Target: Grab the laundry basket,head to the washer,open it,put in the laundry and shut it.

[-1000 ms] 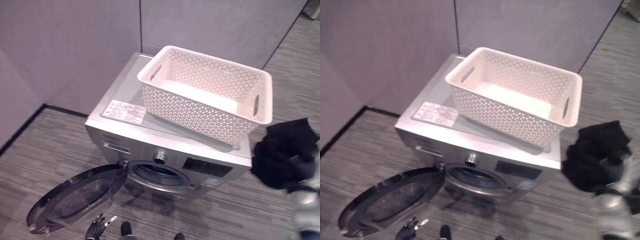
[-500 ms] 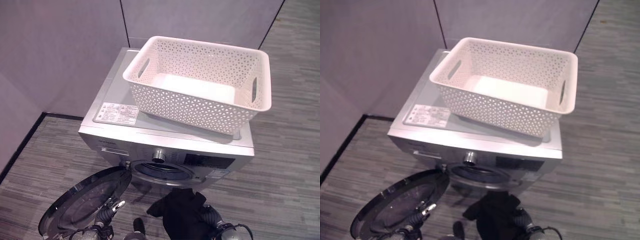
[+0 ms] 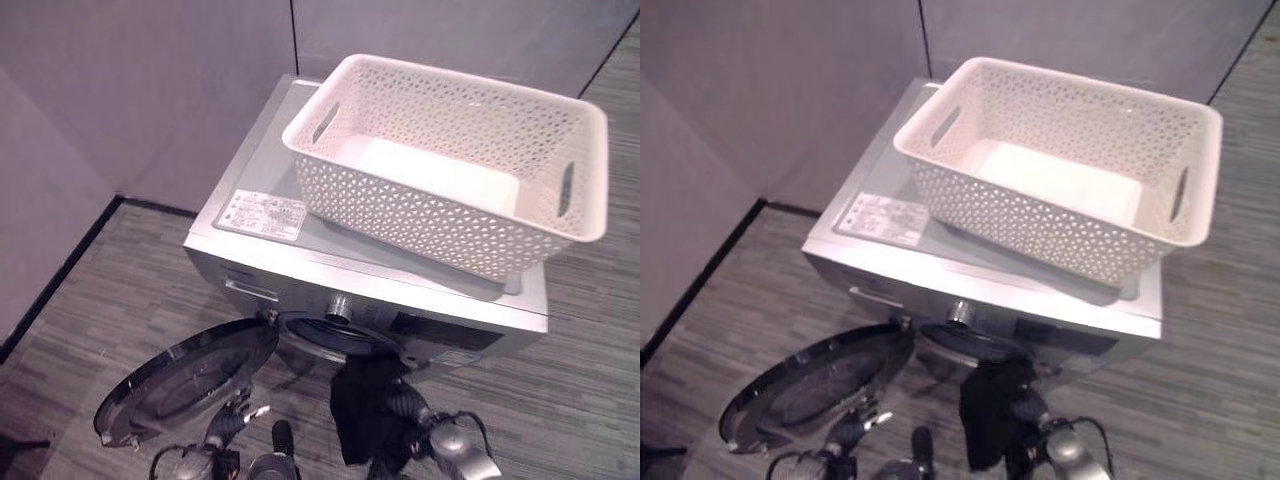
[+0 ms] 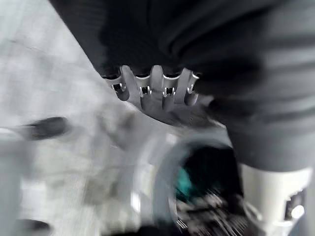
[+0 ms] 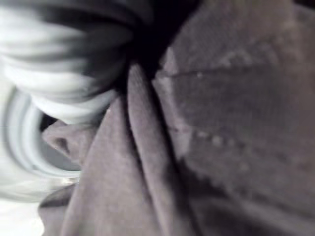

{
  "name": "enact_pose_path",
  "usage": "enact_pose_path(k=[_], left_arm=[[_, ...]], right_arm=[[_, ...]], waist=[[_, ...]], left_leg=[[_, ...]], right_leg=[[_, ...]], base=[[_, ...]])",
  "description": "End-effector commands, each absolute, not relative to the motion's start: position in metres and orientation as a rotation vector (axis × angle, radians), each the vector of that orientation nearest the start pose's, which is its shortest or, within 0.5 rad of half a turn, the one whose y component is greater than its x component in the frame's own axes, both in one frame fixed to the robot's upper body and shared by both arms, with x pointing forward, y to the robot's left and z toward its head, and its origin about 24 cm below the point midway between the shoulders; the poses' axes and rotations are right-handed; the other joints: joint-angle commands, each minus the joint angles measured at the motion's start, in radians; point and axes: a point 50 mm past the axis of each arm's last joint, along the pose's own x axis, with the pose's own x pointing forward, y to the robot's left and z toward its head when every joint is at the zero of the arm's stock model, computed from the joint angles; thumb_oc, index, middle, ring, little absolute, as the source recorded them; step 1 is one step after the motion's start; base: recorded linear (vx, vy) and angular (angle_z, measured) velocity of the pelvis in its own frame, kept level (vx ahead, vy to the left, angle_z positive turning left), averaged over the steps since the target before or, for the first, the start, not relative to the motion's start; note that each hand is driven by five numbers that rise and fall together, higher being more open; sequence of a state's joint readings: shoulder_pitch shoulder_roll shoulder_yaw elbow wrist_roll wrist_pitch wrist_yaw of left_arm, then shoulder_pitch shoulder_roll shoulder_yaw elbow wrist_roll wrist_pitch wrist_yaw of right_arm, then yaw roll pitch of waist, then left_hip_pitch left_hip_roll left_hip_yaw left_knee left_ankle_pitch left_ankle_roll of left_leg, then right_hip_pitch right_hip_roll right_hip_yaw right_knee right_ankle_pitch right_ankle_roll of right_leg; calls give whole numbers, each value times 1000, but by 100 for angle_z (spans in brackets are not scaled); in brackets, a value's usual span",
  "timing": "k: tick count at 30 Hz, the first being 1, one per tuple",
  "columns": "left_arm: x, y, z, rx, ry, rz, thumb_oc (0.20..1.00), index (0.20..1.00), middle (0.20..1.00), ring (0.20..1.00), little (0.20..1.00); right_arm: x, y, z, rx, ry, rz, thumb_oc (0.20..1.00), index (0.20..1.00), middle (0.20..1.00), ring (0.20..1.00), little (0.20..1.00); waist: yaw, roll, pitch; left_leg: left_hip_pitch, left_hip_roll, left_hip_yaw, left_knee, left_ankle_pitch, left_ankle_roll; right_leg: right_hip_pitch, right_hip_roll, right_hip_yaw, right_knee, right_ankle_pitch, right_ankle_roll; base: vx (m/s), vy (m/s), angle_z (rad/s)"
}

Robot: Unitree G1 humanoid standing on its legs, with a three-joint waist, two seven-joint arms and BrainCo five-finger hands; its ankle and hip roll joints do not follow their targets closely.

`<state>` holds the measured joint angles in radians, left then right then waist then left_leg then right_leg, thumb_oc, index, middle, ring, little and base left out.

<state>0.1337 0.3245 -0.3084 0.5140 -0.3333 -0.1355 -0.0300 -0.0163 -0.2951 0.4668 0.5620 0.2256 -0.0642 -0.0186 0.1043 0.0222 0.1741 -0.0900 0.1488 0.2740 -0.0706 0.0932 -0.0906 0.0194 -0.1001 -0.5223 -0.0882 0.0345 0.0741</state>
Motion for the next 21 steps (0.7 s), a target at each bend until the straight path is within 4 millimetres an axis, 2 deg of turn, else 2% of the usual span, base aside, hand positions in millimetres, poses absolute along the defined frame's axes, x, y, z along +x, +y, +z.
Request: enact_pose_path(k=[1, 3, 6, 10, 11, 12, 13, 14, 17, 21], left_arm=[[212, 175, -61, 208, 380, -165, 1000, 1000, 1000, 1000, 1000], [229, 162, -47, 268, 289, -204, 1000, 1000, 1000, 1000, 1000], [250, 129, -18, 552, 75, -407, 1000, 1000, 1000, 1000, 1000], [263, 93, 1, 826, -122, -624, 1000, 1000, 1000, 1000, 1000], [264, 93, 2, 828, -124, -625, 1000, 1000, 1000, 1000, 1000], [265, 83, 5, 881, -172, -675, 1000, 1000, 1000, 1000, 1000], [269, 70, 12, 1101, -326, -762, 1000, 1000, 1000, 1000, 1000], [269, 69, 11, 1105, -330, -761, 1000, 1000, 1000, 1000, 1000], [274, 57, 8, 1259, -414, -791, 1000, 1000, 1000, 1000, 1000], [277, 49, 5, 1301, -428, -804, 1000, 1000, 1000, 1000, 1000]], right_arm=[[238, -124, -48, 6, 345, 212, 200, 200, 200, 200, 200], [248, -120, -38, 65, 303, 180, 200, 200, 200, 200, 200], [262, -117, -23, 145, 235, 143, 200, 200, 200, 200, 200], [276, -107, -7, 221, 179, 133, 200, 200, 200, 200, 200], [276, -108, -7, 223, 176, 131, 200, 200, 200, 200, 200], [279, -104, -4, 257, 170, 130, 200, 200, 200, 200, 200], [280, -93, 3, 296, 139, 156, 200, 200, 200, 200, 200], [281, -93, 4, 297, 137, 154, 200, 200, 200, 200, 200], [282, -82, 9, 351, 127, 174, 200, 200, 200, 200, 200], [282, -77, 11, 414, 128, 179, 200, 200, 200, 200, 200]], waist=[[25, -22, 53], [30, -28, 72], [29, -34, 92], [25, -42, 114], [27, -43, 116], [25, -44, 121], [18, -51, 134], [20, -52, 136], [16, -61, 152], [13, -65, 168]], left_leg=[[-96, 37, -5, 1, 82, 3], [-109, 39, -10, 1, 83, 2], [-130, 36, -18, 3, 78, 2], [-153, 27, -23, 13, 67, 6], [-155, 27, -23, 15, 67, 6], [-159, 23, -24, 19, 62, 9], [-163, 19, -21, 24, 53, 15], [-163, 19, -21, 25, 53, 15], [-171, 15, -17, 29, 51, 16], [-175, 16, -18, 27, 56, 14]], right_leg=[[72, -36, -3, 26, -113, 39], [60, -37, -7, 32, -112, 39], [43, -46, -11, 44, -112, 44], [17, -64, -13, 70, -114, 50], [15, -65, -13, 72, -115, 51], [6, -72, -11, 83, -116, 53], [-12, -84, -7, 106, -119, 55], [-13, -85, -7, 108, -119, 55], [-26, -92, -9, 121, -121, 56], [-31, -94, -14, 123, -119, 55]], base=[[-122, -15, 18], [-68, 0, 9], [-31, 31, 14], [-29, 47, 11], [-20, 55, 7], [-36, 88, 3], [-36, 88, 1], [-38, 79, -1], [-34, 36, -5], [-17, 12, 0]])
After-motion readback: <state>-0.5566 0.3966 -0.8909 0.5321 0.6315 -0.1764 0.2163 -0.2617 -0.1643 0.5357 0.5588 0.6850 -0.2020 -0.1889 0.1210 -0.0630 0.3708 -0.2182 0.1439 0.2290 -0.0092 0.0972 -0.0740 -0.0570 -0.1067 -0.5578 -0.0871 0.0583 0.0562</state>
